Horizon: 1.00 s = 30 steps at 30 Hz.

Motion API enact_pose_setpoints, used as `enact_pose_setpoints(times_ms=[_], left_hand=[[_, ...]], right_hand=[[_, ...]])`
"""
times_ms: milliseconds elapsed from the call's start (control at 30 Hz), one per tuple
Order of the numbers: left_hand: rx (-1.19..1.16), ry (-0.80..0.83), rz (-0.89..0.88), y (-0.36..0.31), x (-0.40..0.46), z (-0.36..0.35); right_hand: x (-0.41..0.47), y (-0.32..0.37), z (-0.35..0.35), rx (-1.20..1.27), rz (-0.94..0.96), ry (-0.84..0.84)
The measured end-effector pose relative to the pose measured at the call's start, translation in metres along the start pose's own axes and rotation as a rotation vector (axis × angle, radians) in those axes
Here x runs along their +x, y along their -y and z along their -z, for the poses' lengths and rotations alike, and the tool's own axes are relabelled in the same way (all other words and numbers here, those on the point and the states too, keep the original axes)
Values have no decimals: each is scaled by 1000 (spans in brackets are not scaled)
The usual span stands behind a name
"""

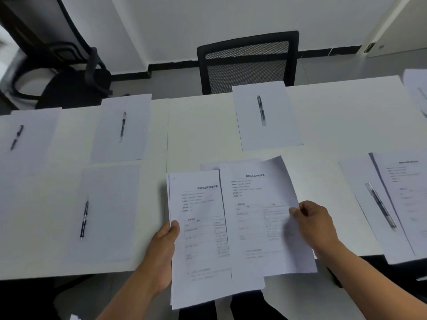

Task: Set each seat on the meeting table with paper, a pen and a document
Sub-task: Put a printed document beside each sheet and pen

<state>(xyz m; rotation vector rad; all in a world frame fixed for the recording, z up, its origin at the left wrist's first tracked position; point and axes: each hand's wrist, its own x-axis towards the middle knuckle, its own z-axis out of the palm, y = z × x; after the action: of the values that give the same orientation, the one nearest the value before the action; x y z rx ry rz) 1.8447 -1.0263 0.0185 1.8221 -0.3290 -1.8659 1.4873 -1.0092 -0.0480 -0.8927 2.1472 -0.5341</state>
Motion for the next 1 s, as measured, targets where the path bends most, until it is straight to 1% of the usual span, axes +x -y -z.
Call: enact_pose_setpoints(times_ms=[300,500,667,1000], left_hand=[[-31,-7,-31,-2,-23,7],[-35,-10,-28,6,-29,10],[-43,-15,-27,11,-32,9],[-51,-26,-55,10,-44,-1]], right_hand=[[12,-3,9,-53,-35,-44],[13,-2,7,-96,6,-54],[19,-4,6,-88,-12,-75],[13,4,13,-88,-27,-46]])
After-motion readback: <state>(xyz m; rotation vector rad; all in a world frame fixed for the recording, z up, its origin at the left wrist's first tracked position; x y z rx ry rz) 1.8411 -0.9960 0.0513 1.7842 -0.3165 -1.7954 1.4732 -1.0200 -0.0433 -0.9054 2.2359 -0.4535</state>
